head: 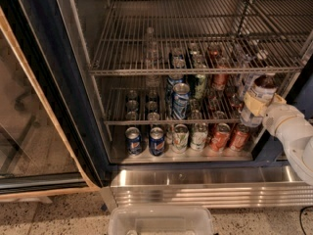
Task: Pick blue plastic bottle from middle shelf of fridge
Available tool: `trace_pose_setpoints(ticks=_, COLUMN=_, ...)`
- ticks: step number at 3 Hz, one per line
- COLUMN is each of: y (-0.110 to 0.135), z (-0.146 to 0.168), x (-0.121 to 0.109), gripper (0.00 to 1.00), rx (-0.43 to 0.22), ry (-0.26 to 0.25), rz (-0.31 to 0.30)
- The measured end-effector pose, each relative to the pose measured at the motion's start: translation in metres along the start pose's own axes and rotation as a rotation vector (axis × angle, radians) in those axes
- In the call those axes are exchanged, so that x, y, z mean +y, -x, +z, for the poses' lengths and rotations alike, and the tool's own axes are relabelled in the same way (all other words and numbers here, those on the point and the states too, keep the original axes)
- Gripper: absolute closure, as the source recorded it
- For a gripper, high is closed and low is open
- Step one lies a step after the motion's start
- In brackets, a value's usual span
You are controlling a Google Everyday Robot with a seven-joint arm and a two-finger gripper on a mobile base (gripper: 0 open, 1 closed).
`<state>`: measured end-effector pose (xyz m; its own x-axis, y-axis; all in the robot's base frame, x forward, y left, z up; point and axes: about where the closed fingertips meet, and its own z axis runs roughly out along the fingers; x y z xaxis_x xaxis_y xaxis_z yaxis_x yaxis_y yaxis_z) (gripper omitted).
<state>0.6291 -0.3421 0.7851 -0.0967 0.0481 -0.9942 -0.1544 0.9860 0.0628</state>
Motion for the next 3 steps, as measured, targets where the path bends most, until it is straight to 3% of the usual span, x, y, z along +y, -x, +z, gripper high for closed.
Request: trace_pose_setpoints(ticks=3, y=0.0014, z=-0.0014, x=-0.0012, gripper=1.0, rx=0.053, ry=-0.013, rz=0.005)
